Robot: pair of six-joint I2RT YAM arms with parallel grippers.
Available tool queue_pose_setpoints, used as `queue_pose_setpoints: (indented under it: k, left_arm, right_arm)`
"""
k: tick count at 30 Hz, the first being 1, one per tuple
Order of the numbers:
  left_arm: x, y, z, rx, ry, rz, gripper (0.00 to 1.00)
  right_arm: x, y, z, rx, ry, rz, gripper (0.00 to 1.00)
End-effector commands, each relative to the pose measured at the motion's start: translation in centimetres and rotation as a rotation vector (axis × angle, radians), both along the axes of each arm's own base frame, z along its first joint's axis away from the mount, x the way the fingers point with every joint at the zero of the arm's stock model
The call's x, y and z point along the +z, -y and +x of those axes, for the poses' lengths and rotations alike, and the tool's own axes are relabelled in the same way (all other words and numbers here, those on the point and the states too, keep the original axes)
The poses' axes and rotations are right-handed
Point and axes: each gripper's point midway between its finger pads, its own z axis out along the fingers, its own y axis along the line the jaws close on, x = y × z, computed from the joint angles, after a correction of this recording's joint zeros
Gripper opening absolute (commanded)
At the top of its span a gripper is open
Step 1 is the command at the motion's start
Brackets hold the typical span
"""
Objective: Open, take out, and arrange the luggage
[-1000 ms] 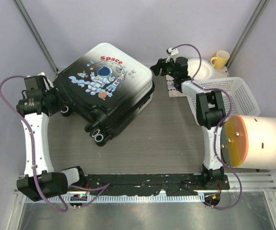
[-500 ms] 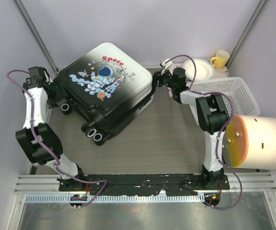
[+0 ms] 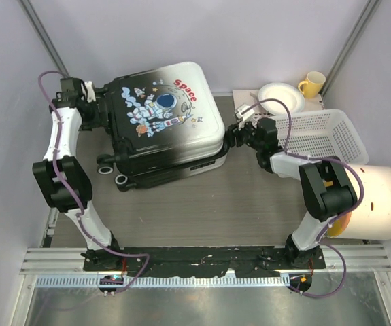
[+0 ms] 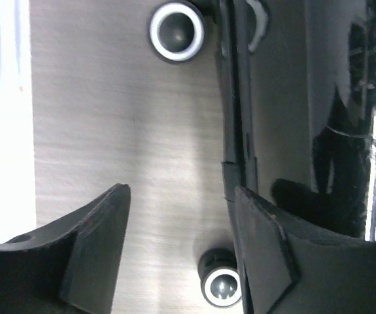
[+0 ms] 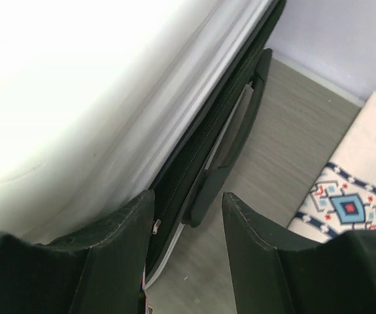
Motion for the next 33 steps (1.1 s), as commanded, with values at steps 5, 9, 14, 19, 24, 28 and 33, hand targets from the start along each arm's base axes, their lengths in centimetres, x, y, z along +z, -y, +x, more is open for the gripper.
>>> queue_pose_setpoints:
  k: [5, 9, 14, 19, 24, 28, 33]
  left_arm:
    - [2.4, 8.3, 7.0, -0.35, 0.091, -0.111, 0.8]
    - [7.9, 7.1, 8.7, -0.277, 0.207, -0.131, 0.82]
    - [14.1, 5.3, 6.7, -0.142, 0.362, -0.259, 0.84]
    - [17.8, 3.7, 2.7, -0.088, 0.488, -0.261, 0.85]
    - [18.5, 5.1, -2.8, -0.095, 0.521, -0.258, 0.85]
    - [16.9, 5.2, -5.8, -0.04, 0.523, -0.259, 0.86]
    - [14.1, 5.9, -9.3, 0.024, 0.467, -0.3, 0.86]
  right_arm:
    - [0.6, -14.4, -19.1, 0.588, -0.291, 0.127, 0.55]
    - [2.1, -15.4, -21.9, 0.632, -0.255, 0.123, 0.56]
    - [4.1, -15.5, -21.9, 0.609, -0.221, 0.125, 0.61]
    - [5.9, -11.8, -20.3, 0.475, -0.187, 0.107, 0.62]
    - [4.2, -10.3, -20.2, 0.334, -0.262, 0.101, 0.59]
    - [3.3, -12.8, -21.4, 0.293, -0.385, 0.108, 0.58]
    - [2.9, -17.3, -24.0, 0.326, -0.556, 0.048, 0.59]
